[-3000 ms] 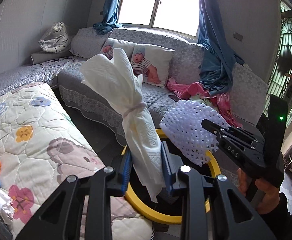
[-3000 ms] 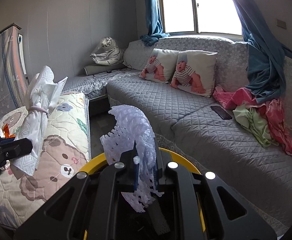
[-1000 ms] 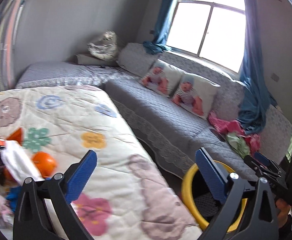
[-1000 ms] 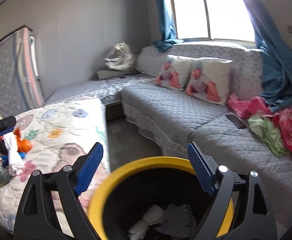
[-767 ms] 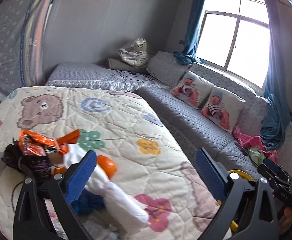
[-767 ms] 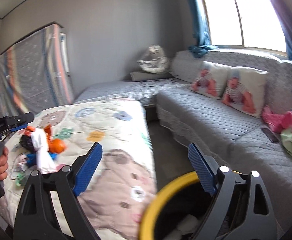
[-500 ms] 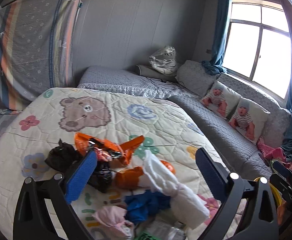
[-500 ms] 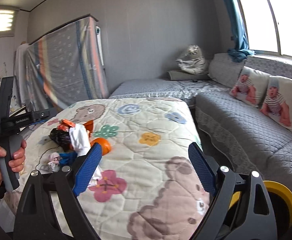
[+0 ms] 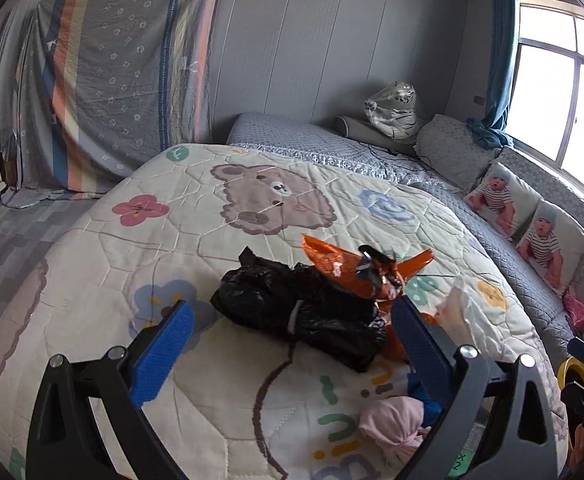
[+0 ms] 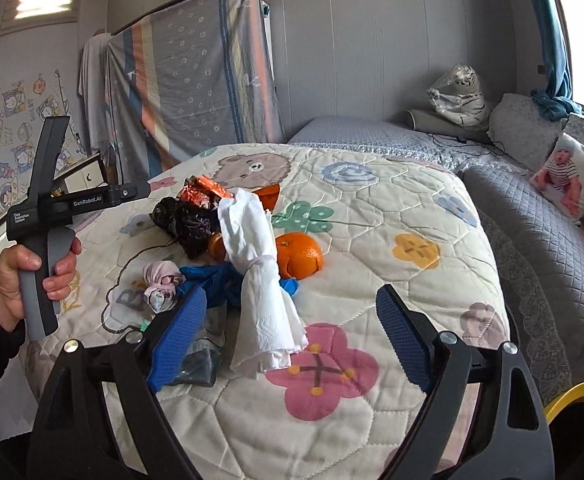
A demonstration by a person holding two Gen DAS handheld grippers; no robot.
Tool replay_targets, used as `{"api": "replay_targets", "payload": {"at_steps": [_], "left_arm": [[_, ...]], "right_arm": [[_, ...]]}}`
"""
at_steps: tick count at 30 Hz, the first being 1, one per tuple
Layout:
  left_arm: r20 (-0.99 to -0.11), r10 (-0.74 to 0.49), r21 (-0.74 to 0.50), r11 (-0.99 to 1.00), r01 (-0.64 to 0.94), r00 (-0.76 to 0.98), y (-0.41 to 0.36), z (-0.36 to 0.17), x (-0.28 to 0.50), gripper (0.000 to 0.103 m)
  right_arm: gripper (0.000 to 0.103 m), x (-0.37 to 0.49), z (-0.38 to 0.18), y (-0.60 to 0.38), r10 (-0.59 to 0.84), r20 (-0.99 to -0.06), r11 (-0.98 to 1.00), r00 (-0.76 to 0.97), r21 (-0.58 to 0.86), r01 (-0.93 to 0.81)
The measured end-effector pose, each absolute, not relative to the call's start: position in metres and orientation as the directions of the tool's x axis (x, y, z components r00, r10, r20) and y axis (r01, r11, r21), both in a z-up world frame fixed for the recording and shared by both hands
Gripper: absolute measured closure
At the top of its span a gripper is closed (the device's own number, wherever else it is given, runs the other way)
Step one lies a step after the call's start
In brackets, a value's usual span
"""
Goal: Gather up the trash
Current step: 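Grasp the black plastic bag with the left gripper while the right grasps another tissue bundle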
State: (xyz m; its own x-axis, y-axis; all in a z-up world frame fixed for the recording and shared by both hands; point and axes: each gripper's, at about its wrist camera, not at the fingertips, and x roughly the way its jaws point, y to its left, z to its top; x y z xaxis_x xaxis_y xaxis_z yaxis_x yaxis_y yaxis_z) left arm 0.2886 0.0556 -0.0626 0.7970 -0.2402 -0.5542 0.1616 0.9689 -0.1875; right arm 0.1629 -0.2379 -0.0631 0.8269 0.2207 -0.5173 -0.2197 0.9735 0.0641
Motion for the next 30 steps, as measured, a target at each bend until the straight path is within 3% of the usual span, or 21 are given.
{"api": "replay_targets", "payload": {"at_steps": [11, 16, 25, 28, 29, 30], "left_arm": [[-0.671, -0.251, -0.212, 0.967, 0.143, 0.698, 0.062, -0.099, 0.336, 0.008], [-0.705, -0.268, -0.215, 0.963, 0.162, 0.657, 0.057, -0.107, 0.351, 0.011], [-0.731, -0.277, -0.196, 0.961, 0.197, 0.624, 0.037, -0.11, 0.368, 0.042], [-0.731, -0.27, -0.184, 0.962, 0.201, 0.626, 0.033, -0.11, 0.369, 0.06], [-0.731, -0.294, -0.205, 0.955, 0.213, 0.616, 0.033, -0.111, 0.37, 0.077], [-0.73, -0.314, -0.227, 0.949, 0.219, 0.606, 0.033, -0.111, 0.37, 0.079]], "right_arm": [[0.022, 0.189, -0.081, -0.223, 0.261, -0.584, 0.961, 0.769, 0.084, -0.262], [0.028, 0.203, -0.091, -0.221, 0.275, -0.62, 0.957, 0.735, 0.102, -0.272], [0.054, 0.216, -0.101, -0.217, 0.302, -0.663, 0.949, 0.685, 0.139, -0.285], [0.064, 0.218, -0.104, -0.217, 0.294, -0.675, 0.951, 0.677, 0.135, -0.278], [0.068, 0.218, -0.105, -0.218, 0.295, -0.677, 0.951, 0.674, 0.139, -0.277], [0.074, 0.218, -0.105, -0.219, 0.296, -0.679, 0.951, 0.672, 0.144, -0.274]]}}
